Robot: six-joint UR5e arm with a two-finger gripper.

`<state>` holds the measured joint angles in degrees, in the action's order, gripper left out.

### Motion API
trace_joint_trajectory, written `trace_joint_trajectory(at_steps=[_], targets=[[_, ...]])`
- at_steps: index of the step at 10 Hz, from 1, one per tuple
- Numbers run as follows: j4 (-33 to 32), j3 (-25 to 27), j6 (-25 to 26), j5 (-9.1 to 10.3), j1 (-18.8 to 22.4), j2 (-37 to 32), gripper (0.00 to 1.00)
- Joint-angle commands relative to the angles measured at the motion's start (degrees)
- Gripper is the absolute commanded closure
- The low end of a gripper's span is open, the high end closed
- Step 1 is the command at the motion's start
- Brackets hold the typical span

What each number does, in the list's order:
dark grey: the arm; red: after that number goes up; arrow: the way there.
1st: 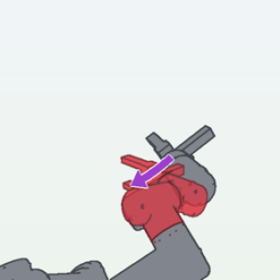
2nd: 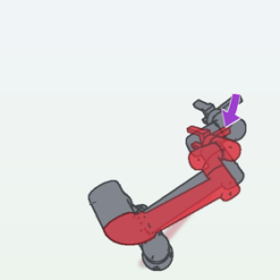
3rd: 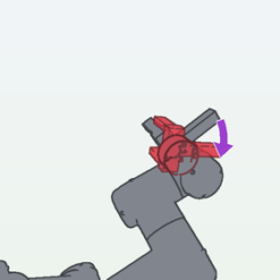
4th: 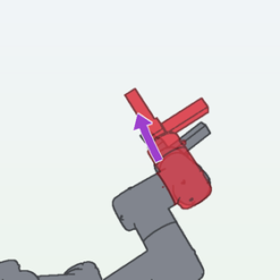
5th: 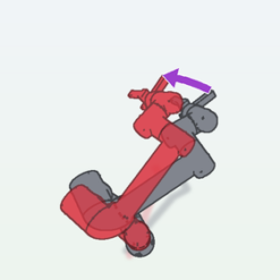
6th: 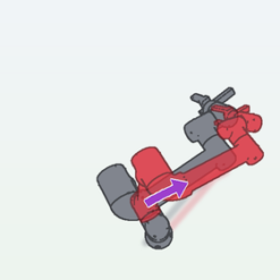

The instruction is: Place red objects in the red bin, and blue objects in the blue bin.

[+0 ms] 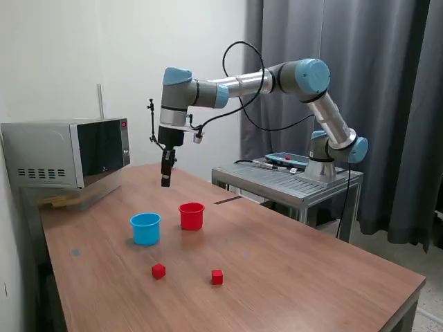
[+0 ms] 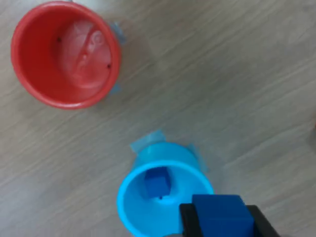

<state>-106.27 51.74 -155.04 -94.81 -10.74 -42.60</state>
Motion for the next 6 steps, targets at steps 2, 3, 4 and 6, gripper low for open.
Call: trace_joint_trajectory(at_steps=[2,3,4,6], targets=[[0.7,-5.7,0.0,-0.12,-1.3,3.7,1.00],[0.7,-6.1,0.0,-0.20,-1.8,4.3,1.00],[0.7,-6.2,0.0,-0.20,-2.3,4.5,1.00],[0.7,-6.3,0.0,-0.12,-3.1,5.2,1.00]])
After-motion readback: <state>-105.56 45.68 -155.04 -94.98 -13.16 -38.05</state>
